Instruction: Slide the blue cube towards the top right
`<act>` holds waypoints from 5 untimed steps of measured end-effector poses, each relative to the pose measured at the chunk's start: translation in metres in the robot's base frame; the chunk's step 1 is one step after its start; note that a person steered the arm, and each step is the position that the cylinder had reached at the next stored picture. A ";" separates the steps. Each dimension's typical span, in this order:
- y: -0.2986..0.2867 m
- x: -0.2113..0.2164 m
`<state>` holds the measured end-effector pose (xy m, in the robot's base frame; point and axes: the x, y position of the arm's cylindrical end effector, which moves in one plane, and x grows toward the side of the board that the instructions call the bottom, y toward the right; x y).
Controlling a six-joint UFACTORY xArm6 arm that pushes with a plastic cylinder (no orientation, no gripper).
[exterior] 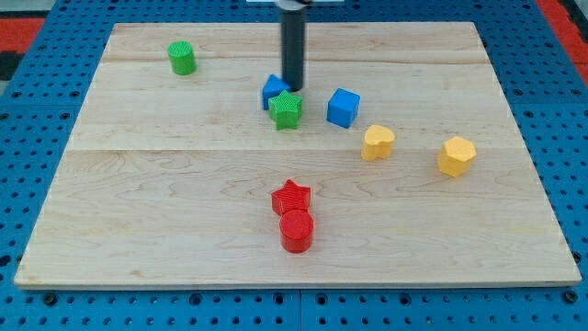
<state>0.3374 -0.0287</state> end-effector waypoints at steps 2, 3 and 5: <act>-0.051 0.062; -0.048 0.079; 0.043 0.078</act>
<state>0.4155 0.0139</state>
